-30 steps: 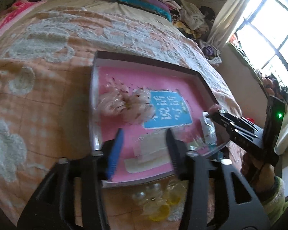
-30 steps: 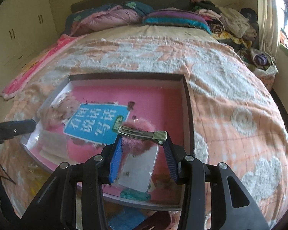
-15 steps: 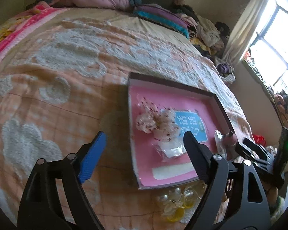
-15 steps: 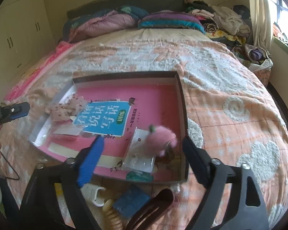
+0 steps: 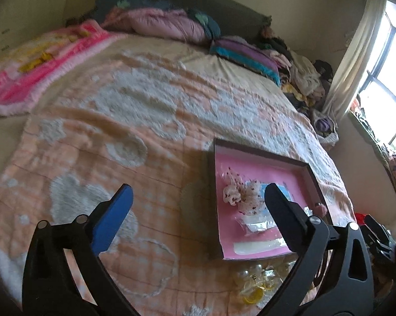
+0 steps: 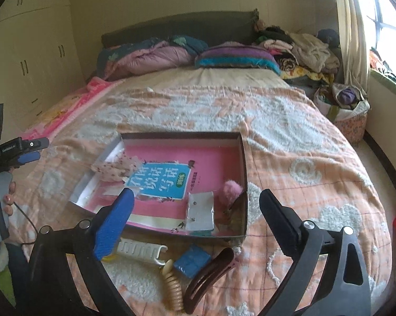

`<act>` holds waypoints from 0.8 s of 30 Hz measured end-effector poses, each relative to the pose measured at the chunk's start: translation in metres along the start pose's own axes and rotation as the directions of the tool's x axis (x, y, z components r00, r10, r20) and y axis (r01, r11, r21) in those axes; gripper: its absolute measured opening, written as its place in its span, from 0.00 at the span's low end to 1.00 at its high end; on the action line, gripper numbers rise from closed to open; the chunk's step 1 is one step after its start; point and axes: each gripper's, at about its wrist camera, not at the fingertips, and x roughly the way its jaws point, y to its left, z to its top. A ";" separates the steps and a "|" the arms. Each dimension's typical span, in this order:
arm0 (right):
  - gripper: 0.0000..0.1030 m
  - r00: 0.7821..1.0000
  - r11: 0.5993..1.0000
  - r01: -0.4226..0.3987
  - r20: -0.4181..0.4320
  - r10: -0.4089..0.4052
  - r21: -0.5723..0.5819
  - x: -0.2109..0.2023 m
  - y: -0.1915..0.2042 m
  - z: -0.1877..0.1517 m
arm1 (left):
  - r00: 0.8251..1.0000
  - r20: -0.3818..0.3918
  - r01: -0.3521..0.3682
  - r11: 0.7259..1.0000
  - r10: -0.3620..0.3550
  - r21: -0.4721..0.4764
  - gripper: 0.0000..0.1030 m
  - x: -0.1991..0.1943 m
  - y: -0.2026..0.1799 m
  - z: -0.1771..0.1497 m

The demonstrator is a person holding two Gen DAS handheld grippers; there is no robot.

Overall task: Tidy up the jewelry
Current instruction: 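Move both tools back toward the items beside the box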

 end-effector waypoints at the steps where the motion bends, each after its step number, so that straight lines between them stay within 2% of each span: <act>1: 0.92 1.000 1.000 0.000 0.007 0.000 0.001 -0.004 0.001 0.001 | 1.000 0.011 0.000 1.000 0.000 0.002 0.91 -0.005 0.000 0.001; 5: 0.92 0.999 1.000 -0.001 0.045 0.000 0.004 -0.023 -0.002 0.005 | 0.998 0.055 -0.012 1.000 0.011 0.019 0.91 -0.029 -0.008 -0.001; 13: 0.92 0.995 1.000 -0.016 0.103 0.015 0.006 -0.054 -0.003 0.006 | 0.994 0.111 0.015 0.999 -0.020 0.051 0.91 -0.066 -0.036 -0.012; 24: 0.92 0.985 0.999 -0.043 0.167 0.046 -0.020 -0.094 -0.001 0.002 | 0.988 0.129 0.058 0.985 -0.080 0.164 0.91 -0.095 -0.086 -0.036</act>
